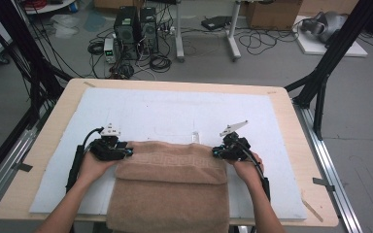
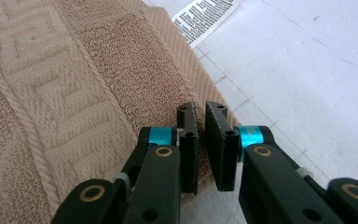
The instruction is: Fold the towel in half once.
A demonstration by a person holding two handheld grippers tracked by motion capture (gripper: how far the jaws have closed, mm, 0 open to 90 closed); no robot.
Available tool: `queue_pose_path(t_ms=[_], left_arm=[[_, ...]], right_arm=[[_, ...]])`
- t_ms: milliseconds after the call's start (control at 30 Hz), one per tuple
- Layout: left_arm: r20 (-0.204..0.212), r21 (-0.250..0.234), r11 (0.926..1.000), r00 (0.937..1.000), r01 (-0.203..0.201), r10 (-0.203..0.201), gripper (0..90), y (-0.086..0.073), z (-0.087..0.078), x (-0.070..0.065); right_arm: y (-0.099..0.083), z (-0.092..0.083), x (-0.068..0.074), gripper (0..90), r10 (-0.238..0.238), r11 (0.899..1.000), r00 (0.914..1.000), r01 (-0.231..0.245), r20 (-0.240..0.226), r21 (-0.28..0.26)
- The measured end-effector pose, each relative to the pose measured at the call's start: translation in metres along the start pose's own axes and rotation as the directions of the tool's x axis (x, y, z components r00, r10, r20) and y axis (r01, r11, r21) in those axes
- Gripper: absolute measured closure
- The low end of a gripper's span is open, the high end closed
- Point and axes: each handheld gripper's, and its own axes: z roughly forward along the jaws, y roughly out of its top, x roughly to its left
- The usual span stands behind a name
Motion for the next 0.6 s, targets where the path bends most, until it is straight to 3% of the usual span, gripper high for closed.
queue_pose_path(t_ms=[100,200,367,467,600], left_arm=[[0.035,0.006,0.9998,0.9992,-0.017,0.017,81.0,0.001,0.000,-0.001],[0.053,0.014,0.9998,0.9985,-0.016,0.015,83.2,0.003,-0.003,0.000],[0.079,-0.046,0.9989,0.9969,0.010,-0.006,83.7,0.005,-0.017,0.003],[0.091,-0.110,0.9938,0.9956,-0.014,0.025,83.7,0.007,-0.036,-0.003],[0.122,-0.177,0.9813,0.9877,-0.075,0.098,83.2,0.004,-0.067,-0.019]], right_arm=[[0.000,0.000,0.000,87.0,-0.012,1.000,0.9999,0.012,-0.006,-0.001],[0.000,-0.001,-0.001,87.6,-0.012,1.000,0.9997,0.012,-0.023,-0.007],[0.001,-0.013,0.002,87.6,-0.038,0.998,0.9986,0.036,-0.037,-0.046],[0.002,-0.030,0.007,87.6,-0.064,0.995,0.9966,0.060,-0.052,-0.084],[0.000,-0.064,0.026,87.5,-0.156,0.975,0.9849,0.141,-0.076,-0.172]])
